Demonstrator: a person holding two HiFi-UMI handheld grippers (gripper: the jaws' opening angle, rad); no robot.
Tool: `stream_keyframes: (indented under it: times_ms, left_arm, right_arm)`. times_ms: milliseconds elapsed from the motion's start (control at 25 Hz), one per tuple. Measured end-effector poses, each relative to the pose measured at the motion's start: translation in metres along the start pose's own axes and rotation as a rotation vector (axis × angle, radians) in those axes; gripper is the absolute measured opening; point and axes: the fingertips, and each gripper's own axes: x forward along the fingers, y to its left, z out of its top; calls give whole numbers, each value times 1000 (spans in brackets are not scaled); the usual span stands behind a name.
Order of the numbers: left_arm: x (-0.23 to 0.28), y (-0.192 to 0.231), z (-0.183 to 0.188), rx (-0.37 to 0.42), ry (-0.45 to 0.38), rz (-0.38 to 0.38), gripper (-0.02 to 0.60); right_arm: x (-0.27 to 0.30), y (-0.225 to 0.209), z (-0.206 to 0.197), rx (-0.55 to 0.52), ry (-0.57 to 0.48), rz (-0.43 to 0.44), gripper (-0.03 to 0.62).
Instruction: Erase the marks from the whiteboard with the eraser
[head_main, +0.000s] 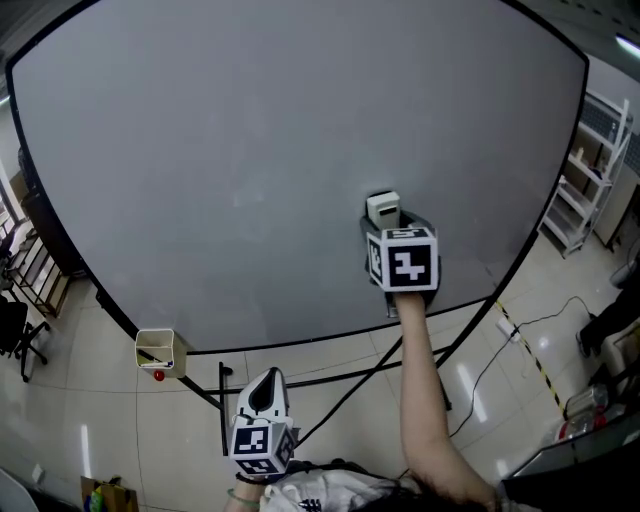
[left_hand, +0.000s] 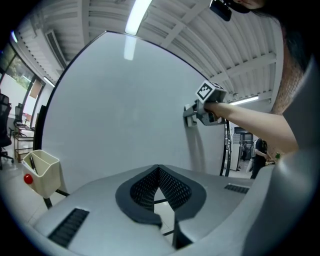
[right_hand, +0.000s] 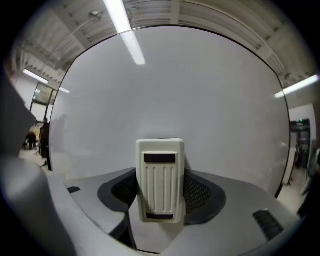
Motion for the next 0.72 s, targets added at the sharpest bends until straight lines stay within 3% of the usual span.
stream_keyframes:
  times_ms: [80,120,200,320,400,520,640,720]
  left_arm:
    - [-1,1,-1,-2,5,3,-9]
    - [-1,0,-1,-1,6,2,-9]
    - [0,-2,0,5,7,-3,-9]
    - [4,-6,1,11,5,-15,-9]
    - [6,-12,2,14,-2,-25,-9]
    - [5,-11,2,16,-3,-24,-9]
    - [4,-1,4,-5,-3,6,-9]
    - [0,3,4,-11,-4,24,-9]
  right_arm:
    - [-2,-20,-7,71,11,-34,276]
    - [-4,-9,-2,57,0,-31,276]
    - [-6,51,18,-46,-46,41,276]
    - [-1,152,36,-311,-71,120,277]
    - [0,172,35,-363,-54,158,276]
    - [-2,116,29,-179,-41,192,276]
    - [0,14,9,-5,7,59,276]
    - [-3,-15,0,87,21,14,276]
